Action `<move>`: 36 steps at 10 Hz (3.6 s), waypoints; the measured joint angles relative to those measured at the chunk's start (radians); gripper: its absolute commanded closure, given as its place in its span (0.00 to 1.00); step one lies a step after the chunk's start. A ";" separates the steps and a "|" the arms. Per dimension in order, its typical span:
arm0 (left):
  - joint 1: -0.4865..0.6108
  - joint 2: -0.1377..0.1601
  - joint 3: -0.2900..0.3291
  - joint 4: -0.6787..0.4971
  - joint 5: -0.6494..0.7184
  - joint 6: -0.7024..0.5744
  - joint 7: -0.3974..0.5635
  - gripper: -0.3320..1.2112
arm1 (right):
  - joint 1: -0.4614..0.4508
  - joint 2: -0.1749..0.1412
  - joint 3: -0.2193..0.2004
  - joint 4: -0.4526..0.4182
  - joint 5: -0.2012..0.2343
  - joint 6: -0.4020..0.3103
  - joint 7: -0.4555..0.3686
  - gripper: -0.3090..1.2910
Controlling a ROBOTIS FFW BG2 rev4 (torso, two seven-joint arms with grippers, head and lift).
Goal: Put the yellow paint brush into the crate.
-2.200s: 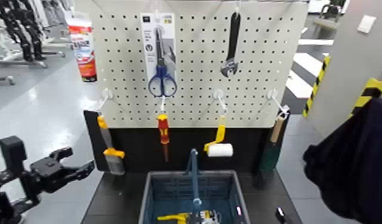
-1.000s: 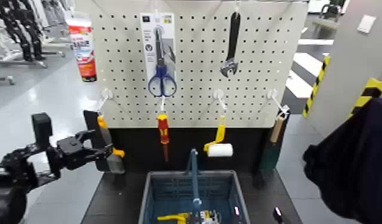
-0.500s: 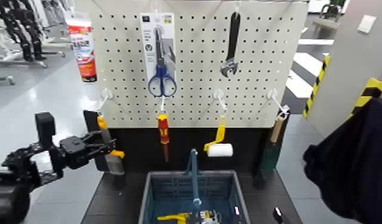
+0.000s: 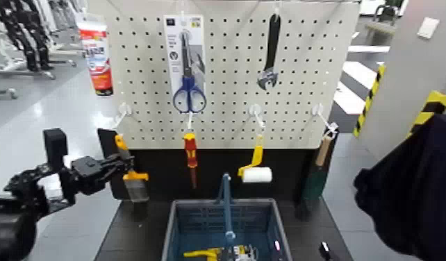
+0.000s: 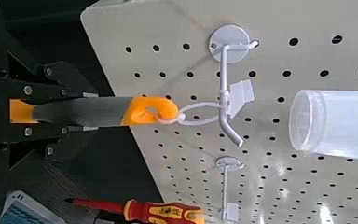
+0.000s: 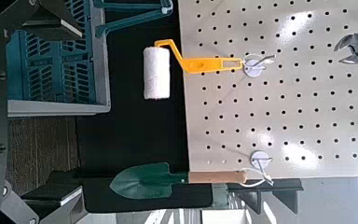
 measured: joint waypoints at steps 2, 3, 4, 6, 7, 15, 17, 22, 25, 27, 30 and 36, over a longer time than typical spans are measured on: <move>0.000 0.000 -0.001 -0.015 0.001 0.002 0.004 0.99 | 0.000 -0.001 0.000 0.002 -0.002 -0.003 0.000 0.28; 0.002 -0.003 0.000 -0.023 0.001 0.004 0.004 0.99 | 0.000 -0.002 0.000 0.002 -0.003 -0.004 0.000 0.28; 0.009 -0.006 0.007 -0.035 0.001 0.004 0.002 0.99 | 0.000 -0.002 0.000 0.003 -0.004 -0.004 0.000 0.28; 0.040 -0.019 0.030 -0.077 0.001 0.009 0.002 0.99 | 0.000 -0.003 0.000 0.003 -0.004 -0.002 0.000 0.28; 0.058 -0.028 0.043 -0.102 0.001 0.012 0.003 0.99 | 0.000 -0.003 0.000 0.003 -0.005 0.000 0.000 0.28; 0.187 -0.092 0.159 -0.376 -0.011 0.085 0.029 0.99 | 0.000 -0.002 0.001 -0.001 -0.005 0.011 0.000 0.28; 0.207 -0.101 0.159 -0.430 0.023 0.113 0.051 0.99 | 0.000 -0.001 0.001 -0.001 -0.006 0.011 0.000 0.28; 0.249 -0.114 0.136 -0.548 0.112 0.199 0.087 0.99 | 0.002 0.002 0.000 0.001 -0.006 0.008 0.000 0.28; 0.273 -0.133 0.114 -0.573 0.165 0.235 0.106 0.99 | 0.004 0.004 -0.002 0.002 -0.007 0.003 -0.002 0.28; 0.278 -0.147 0.084 -0.566 0.195 0.239 0.115 0.99 | 0.005 0.006 -0.002 0.004 -0.009 -0.001 -0.002 0.28; 0.282 -0.165 0.031 -0.511 0.252 0.214 0.138 0.99 | 0.005 0.006 -0.002 0.008 -0.013 -0.008 -0.002 0.28; 0.251 -0.190 -0.120 -0.261 0.324 0.129 0.132 0.99 | 0.000 0.002 0.000 0.020 -0.028 -0.026 -0.002 0.28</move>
